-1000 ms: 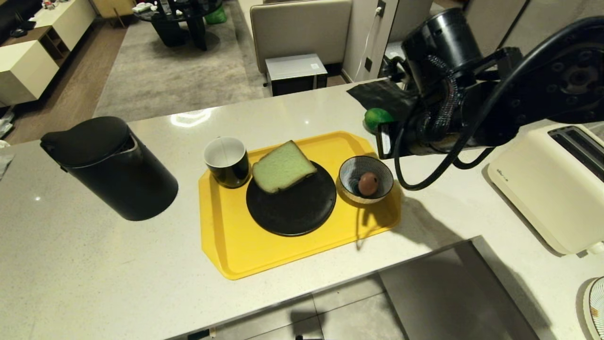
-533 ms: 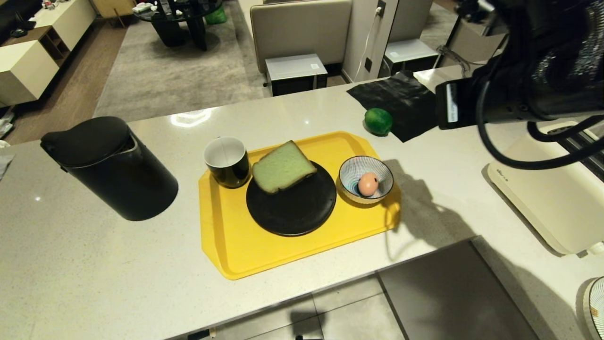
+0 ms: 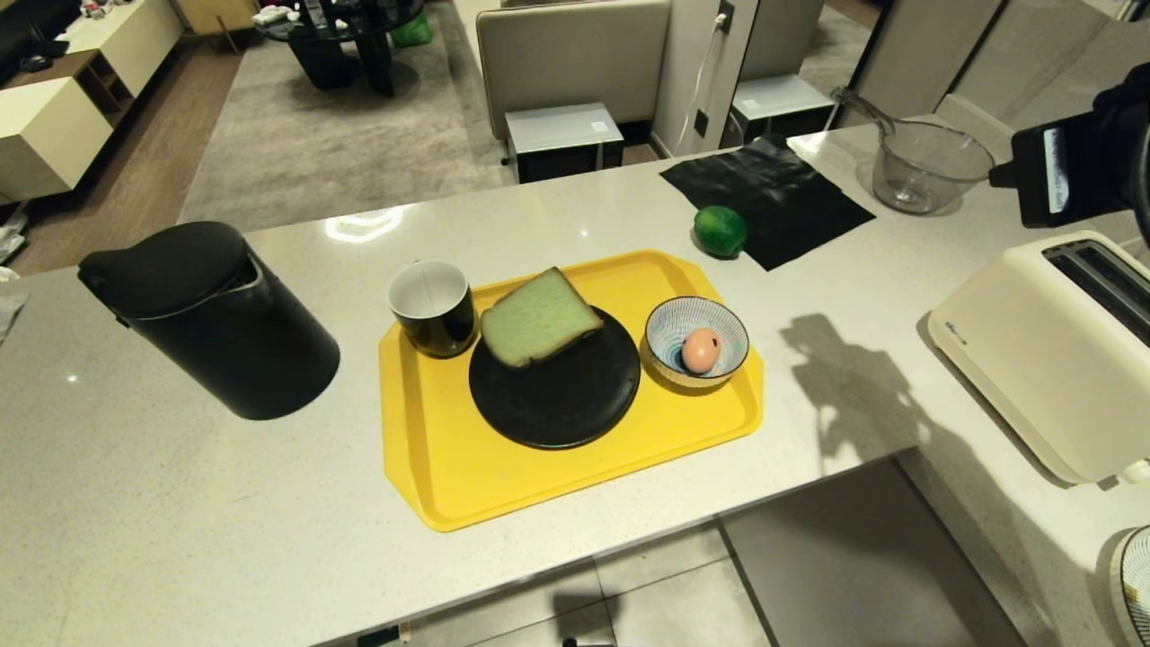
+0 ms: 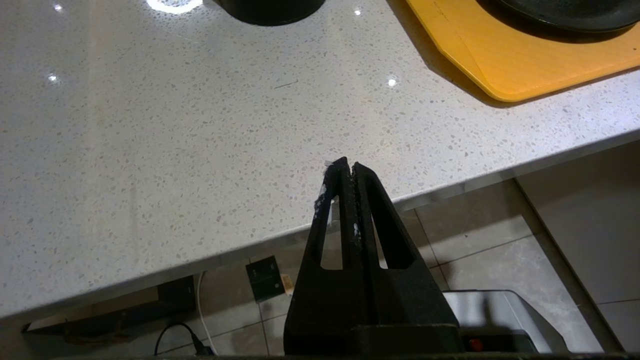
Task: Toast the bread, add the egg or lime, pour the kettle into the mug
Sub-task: Put the fruit on a plate
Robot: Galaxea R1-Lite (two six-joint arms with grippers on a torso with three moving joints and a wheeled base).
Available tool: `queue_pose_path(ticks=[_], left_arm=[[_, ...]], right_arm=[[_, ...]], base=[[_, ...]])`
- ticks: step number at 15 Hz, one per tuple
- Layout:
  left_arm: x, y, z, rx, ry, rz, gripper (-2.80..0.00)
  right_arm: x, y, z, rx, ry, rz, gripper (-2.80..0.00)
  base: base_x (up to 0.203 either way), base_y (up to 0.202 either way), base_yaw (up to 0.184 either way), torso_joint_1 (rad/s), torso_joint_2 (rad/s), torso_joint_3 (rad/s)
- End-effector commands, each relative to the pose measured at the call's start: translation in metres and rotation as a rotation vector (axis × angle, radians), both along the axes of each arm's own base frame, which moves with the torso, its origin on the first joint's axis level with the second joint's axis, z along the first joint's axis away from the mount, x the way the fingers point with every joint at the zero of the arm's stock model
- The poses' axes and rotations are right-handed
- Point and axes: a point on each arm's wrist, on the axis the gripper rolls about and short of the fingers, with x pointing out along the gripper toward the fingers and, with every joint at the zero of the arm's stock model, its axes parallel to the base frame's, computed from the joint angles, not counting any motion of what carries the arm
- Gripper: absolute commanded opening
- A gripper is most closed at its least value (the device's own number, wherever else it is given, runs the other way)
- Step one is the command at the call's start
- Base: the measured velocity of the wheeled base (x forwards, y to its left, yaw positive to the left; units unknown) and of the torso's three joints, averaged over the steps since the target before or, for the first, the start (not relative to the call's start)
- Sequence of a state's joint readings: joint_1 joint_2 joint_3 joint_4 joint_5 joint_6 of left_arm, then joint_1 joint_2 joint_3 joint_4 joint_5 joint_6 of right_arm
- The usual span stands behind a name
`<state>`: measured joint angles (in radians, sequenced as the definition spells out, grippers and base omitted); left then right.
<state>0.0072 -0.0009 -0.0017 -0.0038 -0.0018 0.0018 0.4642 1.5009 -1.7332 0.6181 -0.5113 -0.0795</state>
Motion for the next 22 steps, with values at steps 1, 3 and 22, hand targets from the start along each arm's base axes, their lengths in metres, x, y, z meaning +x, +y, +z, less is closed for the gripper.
queue_pose_path(ticks=[1, 3, 22], left_arm=[[0.0, 0.0, 0.0, 0.0, -0.001, 0.001, -2.8], [0.0, 0.0, 0.0, 0.0, -0.001, 0.001, -2.8], [0.0, 0.0, 0.0, 0.0, -0.001, 0.001, -2.8]], right_arm=[[0.026, 0.01, -0.009, -0.066, 0.012, 0.011, -2.8], [0.058, 0.027, -0.012, -0.146, -0.064, 0.057, -2.8], [0.226, 0.065, -0.087, -0.379, -0.349, 0.194, 0.0]], base=[[0.0, 0.0, 0.0, 0.0, 0.0, 0.0], [0.0, 0.0, 0.0, 0.0, 0.0, 0.0], [0.0, 0.0, 0.0, 0.0, 0.0, 0.0]])
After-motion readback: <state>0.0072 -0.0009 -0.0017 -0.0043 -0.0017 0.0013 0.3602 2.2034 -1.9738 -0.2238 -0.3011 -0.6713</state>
